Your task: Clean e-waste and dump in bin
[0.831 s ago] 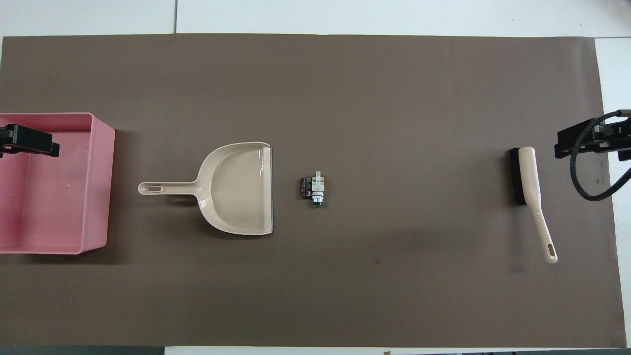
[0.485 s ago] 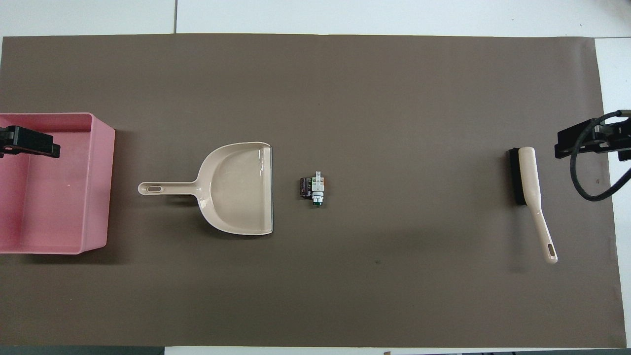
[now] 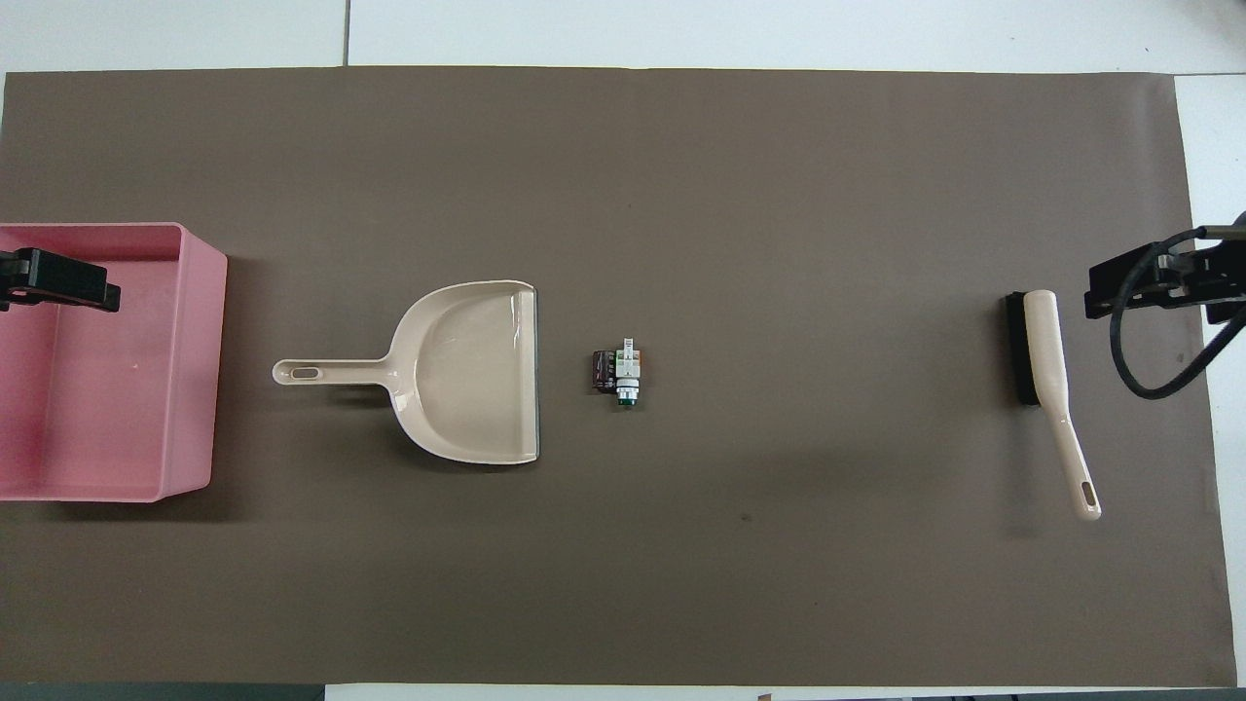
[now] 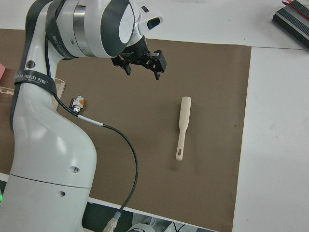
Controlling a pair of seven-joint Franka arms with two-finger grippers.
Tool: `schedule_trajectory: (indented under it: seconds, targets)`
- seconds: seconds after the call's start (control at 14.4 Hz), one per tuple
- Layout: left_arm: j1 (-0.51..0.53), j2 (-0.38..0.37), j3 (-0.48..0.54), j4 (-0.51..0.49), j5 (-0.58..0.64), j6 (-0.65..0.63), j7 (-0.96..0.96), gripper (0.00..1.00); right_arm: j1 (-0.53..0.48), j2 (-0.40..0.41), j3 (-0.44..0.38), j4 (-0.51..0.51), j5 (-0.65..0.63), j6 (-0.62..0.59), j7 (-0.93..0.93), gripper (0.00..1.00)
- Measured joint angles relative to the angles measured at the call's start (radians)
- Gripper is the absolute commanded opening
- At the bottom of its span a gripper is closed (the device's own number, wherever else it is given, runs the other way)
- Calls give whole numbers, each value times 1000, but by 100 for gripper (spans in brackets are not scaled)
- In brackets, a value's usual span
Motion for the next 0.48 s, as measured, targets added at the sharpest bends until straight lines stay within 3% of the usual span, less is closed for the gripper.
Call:
schedule_trajectory:
  seconds: [0.28,0.48]
  targets:
    - [-2,0,-4,0,0,2,2,99,-84,-105,-8,-334,0,252,-69,99]
    - [-3,0,-8,0,0,7,47,99,-142,-165,-9,-530,0,330,-165,99]
